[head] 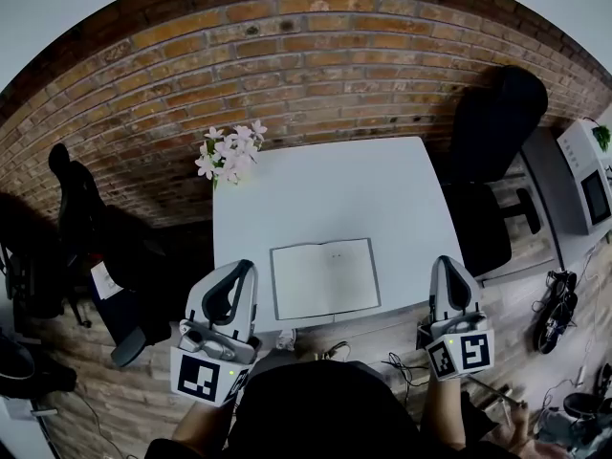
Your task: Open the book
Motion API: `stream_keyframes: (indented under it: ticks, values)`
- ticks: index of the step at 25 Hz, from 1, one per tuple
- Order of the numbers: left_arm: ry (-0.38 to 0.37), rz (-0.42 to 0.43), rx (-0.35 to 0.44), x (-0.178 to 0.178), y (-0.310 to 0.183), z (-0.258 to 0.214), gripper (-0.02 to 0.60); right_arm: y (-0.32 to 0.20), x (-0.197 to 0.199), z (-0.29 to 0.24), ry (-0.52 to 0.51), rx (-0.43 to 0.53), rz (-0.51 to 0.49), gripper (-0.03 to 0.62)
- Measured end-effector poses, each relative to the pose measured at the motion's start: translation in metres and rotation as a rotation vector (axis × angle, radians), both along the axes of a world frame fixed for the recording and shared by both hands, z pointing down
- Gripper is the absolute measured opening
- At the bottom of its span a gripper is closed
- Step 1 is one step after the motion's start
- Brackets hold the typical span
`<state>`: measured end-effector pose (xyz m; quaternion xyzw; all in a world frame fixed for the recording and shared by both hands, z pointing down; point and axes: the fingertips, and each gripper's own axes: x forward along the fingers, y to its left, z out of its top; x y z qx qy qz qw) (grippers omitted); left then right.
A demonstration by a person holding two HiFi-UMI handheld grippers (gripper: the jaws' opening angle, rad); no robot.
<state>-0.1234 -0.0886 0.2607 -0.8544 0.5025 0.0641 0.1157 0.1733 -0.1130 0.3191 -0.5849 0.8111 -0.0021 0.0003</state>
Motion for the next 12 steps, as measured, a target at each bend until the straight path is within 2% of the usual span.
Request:
stream_keyframes:
  ticks: [4,8,12]
  values:
    - [-0.002,0.002,-0.02,0.0003,-0.0015,0.0048,0.031,0.0009,0.0008,-0.0016,0.012,0.007,0.004,0.012]
    - [0.007,0.017,-0.073,0.0047,-0.0002,0.011,0.031,0.0025,0.001,-0.002,0.014,0.007,0.004,0.012]
    - [0.007,0.022,-0.071,0.0055,0.0014,0.0097,0.031,0.0037,0.0001,-0.0019,0.014,0.008,0.004,0.012]
